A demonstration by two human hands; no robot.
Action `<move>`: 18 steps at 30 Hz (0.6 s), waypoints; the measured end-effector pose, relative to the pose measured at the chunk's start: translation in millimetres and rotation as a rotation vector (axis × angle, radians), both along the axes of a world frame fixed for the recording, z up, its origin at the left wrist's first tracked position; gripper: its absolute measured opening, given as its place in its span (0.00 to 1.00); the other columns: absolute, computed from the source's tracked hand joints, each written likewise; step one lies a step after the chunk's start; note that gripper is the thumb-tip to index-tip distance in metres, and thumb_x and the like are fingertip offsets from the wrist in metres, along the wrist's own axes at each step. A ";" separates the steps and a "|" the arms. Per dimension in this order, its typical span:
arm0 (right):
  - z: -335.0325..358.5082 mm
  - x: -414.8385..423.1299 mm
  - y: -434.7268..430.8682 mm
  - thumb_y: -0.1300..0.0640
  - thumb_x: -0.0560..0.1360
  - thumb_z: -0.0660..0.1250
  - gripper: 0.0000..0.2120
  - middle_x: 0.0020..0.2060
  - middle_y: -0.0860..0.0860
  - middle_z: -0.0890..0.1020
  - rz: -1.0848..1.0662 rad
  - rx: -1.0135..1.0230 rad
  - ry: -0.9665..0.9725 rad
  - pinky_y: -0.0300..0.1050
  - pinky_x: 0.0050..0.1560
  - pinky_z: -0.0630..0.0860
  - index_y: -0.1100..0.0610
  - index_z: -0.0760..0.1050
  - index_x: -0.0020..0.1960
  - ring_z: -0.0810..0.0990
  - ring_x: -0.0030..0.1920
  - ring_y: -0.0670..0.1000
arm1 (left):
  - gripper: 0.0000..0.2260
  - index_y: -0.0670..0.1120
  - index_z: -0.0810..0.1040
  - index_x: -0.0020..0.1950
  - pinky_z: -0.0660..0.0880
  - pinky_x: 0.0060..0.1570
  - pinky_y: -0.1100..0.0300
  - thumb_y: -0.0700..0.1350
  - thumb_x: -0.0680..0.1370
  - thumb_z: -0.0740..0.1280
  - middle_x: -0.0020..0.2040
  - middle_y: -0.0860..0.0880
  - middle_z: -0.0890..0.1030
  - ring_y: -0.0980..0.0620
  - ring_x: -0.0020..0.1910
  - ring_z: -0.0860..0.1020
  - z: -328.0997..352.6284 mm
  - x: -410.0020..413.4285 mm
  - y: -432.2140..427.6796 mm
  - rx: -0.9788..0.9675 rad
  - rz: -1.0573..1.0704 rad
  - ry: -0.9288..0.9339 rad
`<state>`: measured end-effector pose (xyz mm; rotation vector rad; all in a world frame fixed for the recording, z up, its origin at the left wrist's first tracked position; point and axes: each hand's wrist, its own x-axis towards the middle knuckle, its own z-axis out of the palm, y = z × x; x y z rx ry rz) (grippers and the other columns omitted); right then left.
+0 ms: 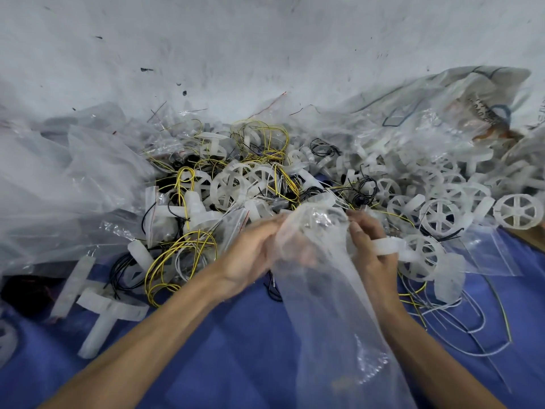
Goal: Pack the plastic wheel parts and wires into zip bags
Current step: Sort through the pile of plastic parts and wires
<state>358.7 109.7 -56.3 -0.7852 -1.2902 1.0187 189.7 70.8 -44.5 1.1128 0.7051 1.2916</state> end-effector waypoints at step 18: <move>46.1 12.3 14.1 0.44 0.60 0.77 0.22 0.41 0.54 0.83 0.910 -0.370 0.198 0.42 0.45 0.78 0.56 0.83 0.47 0.80 0.44 0.51 | 0.06 0.45 0.70 0.30 0.62 0.48 0.55 0.45 0.64 0.56 0.28 0.50 0.69 0.52 0.34 0.64 57.0 19.0 6.1 1.213 0.220 1.347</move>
